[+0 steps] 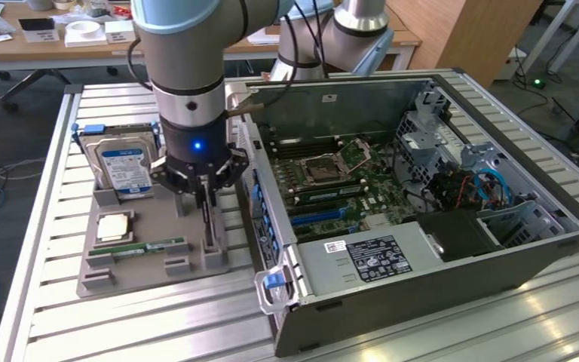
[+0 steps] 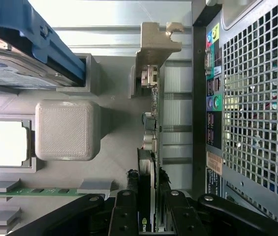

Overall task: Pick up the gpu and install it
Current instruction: 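Pick up the gpu and move the gpu toward the slot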

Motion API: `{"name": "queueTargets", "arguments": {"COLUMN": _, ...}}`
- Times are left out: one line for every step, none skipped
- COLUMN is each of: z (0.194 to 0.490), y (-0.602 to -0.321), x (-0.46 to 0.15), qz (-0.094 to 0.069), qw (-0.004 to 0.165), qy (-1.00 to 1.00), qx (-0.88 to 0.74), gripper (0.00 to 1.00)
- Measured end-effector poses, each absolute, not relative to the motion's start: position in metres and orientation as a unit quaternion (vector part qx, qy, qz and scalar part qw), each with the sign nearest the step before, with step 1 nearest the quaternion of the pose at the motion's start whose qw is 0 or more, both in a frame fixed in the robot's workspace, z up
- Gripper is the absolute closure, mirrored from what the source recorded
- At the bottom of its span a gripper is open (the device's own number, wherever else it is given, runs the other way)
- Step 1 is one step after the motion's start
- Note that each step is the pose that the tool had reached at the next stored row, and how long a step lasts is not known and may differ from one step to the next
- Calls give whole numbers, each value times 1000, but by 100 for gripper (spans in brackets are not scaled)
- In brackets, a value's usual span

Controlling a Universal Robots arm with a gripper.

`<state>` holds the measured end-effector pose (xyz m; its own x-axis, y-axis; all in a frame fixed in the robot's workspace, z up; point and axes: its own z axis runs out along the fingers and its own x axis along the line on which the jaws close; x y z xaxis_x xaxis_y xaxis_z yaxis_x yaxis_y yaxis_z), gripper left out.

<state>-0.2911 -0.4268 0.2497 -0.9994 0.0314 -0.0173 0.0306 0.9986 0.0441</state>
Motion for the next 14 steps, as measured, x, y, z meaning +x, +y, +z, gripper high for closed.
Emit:
{"name": "queueTargets", "arguments": {"z": 252, "y": -427, "x": -291, "qz": 22, "qw": 9, "qy": 1000, "qx": 16, "gripper": 74}}
{"name": "queueTargets", "arguments": {"z": 254, "y": -427, "x": -291, "qz": 22, "qw": 9, "qy": 1000, "qx": 16, "gripper": 74}}
{"name": "queueTargets", "arguments": {"z": 257, "y": -427, "x": -291, "qz": 22, "qw": 9, "qy": 1000, "qx": 15, "gripper": 74}}
{"name": "queueTargets", "arguments": {"z": 259, "y": -427, "x": -291, "qz": 22, "qw": 9, "qy": 1000, "qx": 16, "gripper": 74}}
{"name": "queueTargets", "arguments": {"z": 262, "y": -427, "x": -291, "qz": 22, "qw": 9, "qy": 1000, "qx": 16, "gripper": 74}}
{"name": "queueTargets", "arguments": {"z": 264, "y": -427, "x": -291, "qz": 22, "qw": 9, "qy": 1000, "qx": 16, "gripper": 74}}
{"name": "queueTargets", "arguments": {"z": 267, "y": -427, "x": -291, "qz": 22, "qw": 9, "qy": 1000, "qx": 15, "gripper": 74}}
{"name": "queueTargets", "arguments": {"z": 270, "y": -427, "x": -291, "qz": 22, "qw": 9, "qy": 1000, "qx": 15, "gripper": 74}}
{"name": "queueTargets", "arguments": {"z": 272, "y": -427, "x": -291, "qz": 22, "qw": 9, "qy": 1000, "qx": 15, "gripper": 74}}
{"name": "queueTargets", "arguments": {"z": 275, "y": -427, "x": -291, "qz": 22, "qw": 9, "qy": 1000, "qx": 16, "gripper": 74}}
{"name": "queueTargets", "arguments": {"z": 278, "y": -427, "x": -291, "qz": 22, "qw": 9, "qy": 1000, "qx": 16, "gripper": 74}}
{"name": "queueTargets", "arguments": {"z": 280, "y": -427, "x": -291, "qz": 22, "qw": 9, "qy": 1000, "qx": 15, "gripper": 74}}
{"name": "queueTargets", "arguments": {"z": 283, "y": -427, "x": -291, "qz": 22, "qw": 9, "qy": 1000, "qx": 15, "gripper": 74}}
{"name": "queueTargets", "arguments": {"z": 285, "y": -427, "x": -291, "qz": 22, "qw": 9, "qy": 1000, "qx": 16, "gripper": 74}}
